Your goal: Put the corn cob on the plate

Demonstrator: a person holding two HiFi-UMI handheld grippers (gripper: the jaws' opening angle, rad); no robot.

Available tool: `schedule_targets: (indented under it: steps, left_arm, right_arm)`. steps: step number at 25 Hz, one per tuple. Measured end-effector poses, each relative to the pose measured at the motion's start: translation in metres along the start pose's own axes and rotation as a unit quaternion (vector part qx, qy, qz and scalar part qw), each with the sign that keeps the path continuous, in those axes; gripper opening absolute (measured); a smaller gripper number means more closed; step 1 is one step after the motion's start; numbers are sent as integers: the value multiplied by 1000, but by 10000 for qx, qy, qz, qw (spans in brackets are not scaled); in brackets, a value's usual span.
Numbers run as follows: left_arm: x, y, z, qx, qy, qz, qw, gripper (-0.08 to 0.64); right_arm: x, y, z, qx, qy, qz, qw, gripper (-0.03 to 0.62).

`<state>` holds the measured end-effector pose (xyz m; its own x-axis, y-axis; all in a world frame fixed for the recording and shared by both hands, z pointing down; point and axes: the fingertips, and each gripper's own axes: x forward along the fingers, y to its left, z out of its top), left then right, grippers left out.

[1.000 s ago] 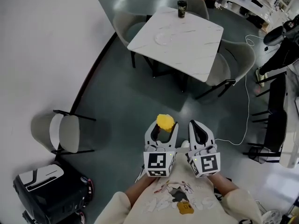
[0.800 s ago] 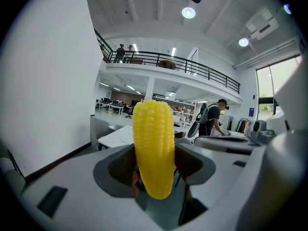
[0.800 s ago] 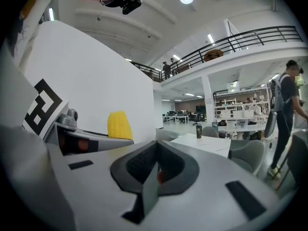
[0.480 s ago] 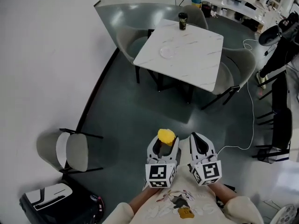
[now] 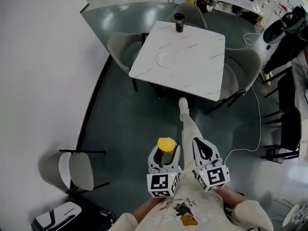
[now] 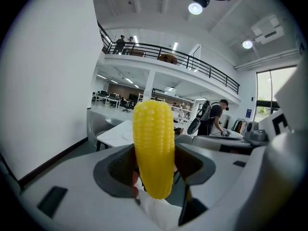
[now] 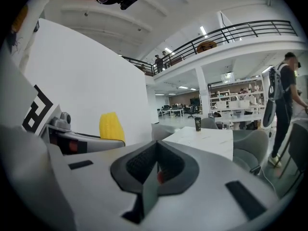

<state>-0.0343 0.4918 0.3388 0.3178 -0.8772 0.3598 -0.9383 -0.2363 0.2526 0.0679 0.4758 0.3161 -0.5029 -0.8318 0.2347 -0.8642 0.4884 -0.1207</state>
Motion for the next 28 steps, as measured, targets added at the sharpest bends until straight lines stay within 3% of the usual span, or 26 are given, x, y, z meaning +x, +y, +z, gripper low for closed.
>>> schedule_targets:
  steps: [4,8,13,18,24,28]
  left_arm:
    - [70,27,20,-38,4,-34,10000,255]
    - [145,70,53,151,-213,233,9994,255]
    - [236,102,105,254,-27,291,9992,255]
    - [317,107,143,261,112,151,9995,255]
    - [385,105,177,332,197,-99,9992,255]
    - [410,110,188,279,231,-32,9993,255]
  right_arm:
    - [71,-30,8,90,34,158,9998,-3]
    - [161,-67,14,242,68,413,9988,-3]
    - [257,-109,56,148,13,556,9983,-3]
    - [319,-151,90,-149,-97,617,9979,-3]
    - [362,-196,99,27,41,441,9990,-3]
    - [386,-214,92,200,197,386,9989,-3]
